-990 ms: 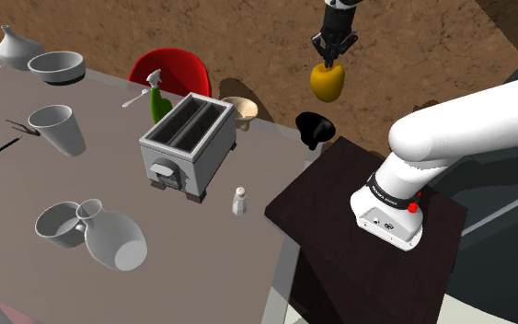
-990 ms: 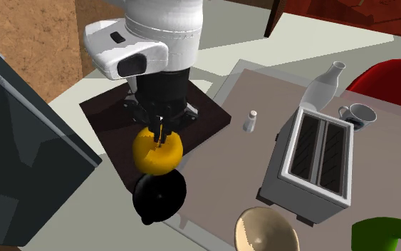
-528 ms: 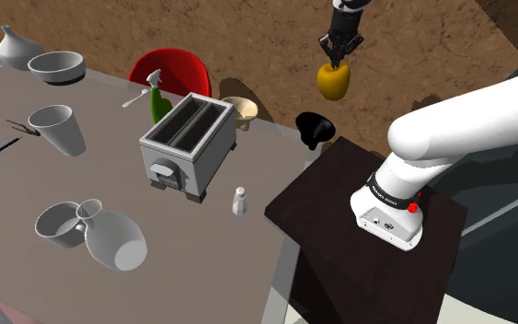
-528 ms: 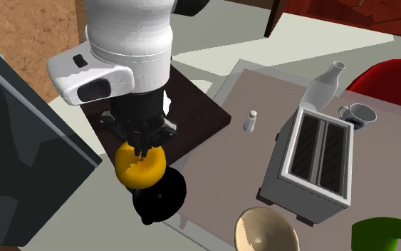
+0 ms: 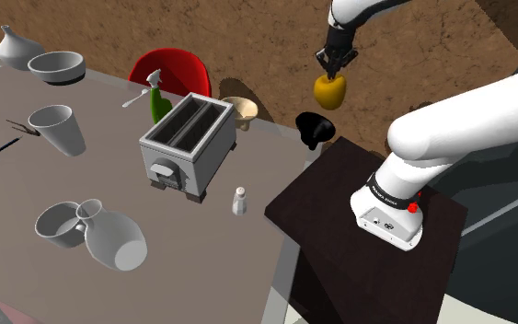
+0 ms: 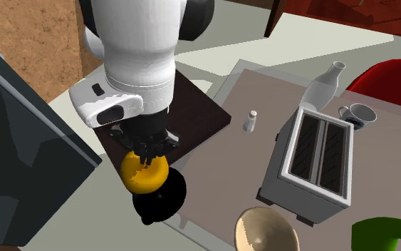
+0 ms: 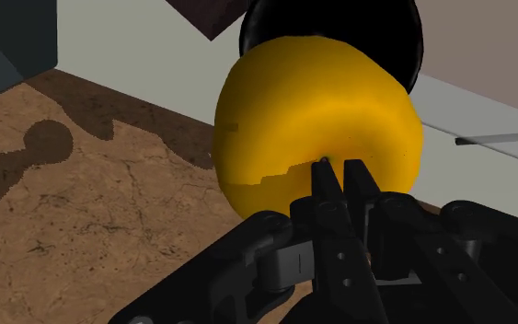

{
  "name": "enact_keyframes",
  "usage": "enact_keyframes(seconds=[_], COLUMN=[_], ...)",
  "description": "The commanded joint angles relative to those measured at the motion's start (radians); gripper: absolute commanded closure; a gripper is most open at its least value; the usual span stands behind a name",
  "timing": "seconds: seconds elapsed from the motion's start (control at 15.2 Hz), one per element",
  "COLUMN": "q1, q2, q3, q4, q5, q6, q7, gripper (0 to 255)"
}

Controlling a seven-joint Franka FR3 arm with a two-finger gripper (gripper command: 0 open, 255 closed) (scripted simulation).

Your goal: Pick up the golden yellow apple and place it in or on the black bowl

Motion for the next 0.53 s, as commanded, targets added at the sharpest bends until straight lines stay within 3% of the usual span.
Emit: enact_keyframes(seconds=[0.0, 0.46], q1=[-0.003, -0.014], q2=[0.017, 0.072], q3=[0.002, 0.014], q4=[-0.018, -0.076], q5=[-0.005, -0.023], q6=[0.035, 0.146], q7=[0.007, 0.036], gripper=[255, 255])
